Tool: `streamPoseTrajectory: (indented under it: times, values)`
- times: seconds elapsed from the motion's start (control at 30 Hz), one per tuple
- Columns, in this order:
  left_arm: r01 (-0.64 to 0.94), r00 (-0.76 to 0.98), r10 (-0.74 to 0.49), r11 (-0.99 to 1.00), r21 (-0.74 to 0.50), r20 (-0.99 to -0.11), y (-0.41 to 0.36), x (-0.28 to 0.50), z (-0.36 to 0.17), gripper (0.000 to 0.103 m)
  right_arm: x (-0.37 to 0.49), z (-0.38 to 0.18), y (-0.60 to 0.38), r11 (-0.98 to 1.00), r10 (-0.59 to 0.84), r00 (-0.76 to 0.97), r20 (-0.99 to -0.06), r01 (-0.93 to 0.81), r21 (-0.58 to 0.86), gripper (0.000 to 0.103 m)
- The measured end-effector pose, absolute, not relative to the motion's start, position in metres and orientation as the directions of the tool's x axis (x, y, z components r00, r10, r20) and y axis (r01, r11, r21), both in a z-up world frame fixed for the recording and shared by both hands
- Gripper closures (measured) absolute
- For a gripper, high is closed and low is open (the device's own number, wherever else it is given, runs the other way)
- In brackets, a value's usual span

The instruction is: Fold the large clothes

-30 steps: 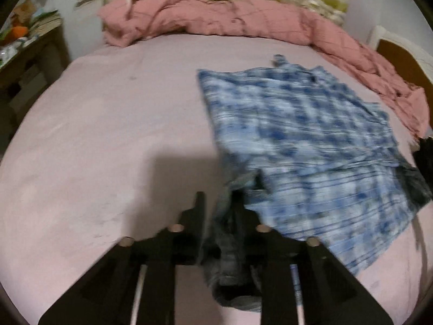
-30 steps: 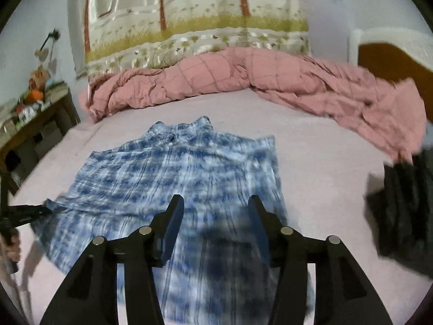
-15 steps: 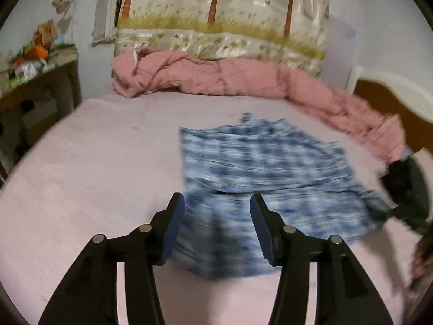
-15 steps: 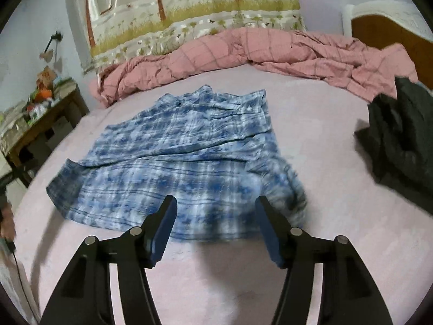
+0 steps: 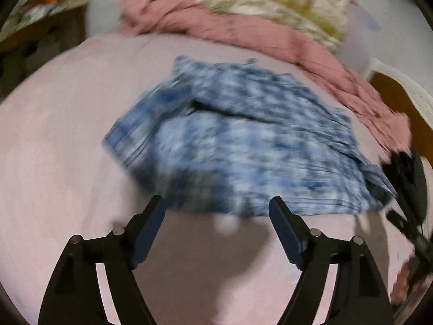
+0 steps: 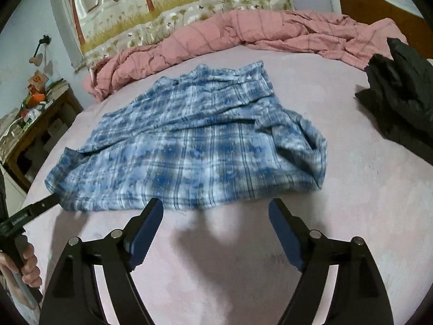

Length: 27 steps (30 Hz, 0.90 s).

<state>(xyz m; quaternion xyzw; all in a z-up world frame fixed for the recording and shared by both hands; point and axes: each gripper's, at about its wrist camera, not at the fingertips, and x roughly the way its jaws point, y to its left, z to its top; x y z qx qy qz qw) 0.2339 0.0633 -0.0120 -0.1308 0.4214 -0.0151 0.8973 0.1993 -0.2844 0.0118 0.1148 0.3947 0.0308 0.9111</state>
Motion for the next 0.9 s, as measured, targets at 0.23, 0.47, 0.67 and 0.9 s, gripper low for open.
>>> streamPoseTrajectory:
  times: [0.23, 0.47, 0.67, 0.9]
  values:
    - [-0.146, 0.584, -0.190, 0.932, -0.332, -0.790, 0.077, 0.236, -0.044, 0.017, 0.204, -0.006, -0.281, 0.948, 0.226, 0.625, -0.747, 0.034, 0.315, 0.021]
    - [-0.200, 0.679, -0.210, 0.869, -0.453, -0.704, 0.097, 0.263, -0.050, 0.023, 0.238, -0.040, -0.296, 0.833, 0.422, 0.577, -0.699, 0.057, 0.550, 0.021]
    - [-0.271, 0.701, -0.113, 0.871, -0.410, -0.704, 0.107, 0.273, -0.052, 0.099, 0.272, -0.053, -0.315, 0.838, 0.341, 0.628, -0.700, 0.135, 0.529, 0.087]
    - [-0.191, 0.750, -0.120, 0.902, -0.387, -0.651, 0.105, 0.228, -0.013, 0.100, 0.243, -0.024, -0.313, 0.871, 0.297, 0.680, -0.670, 0.093, 0.482, 0.098]
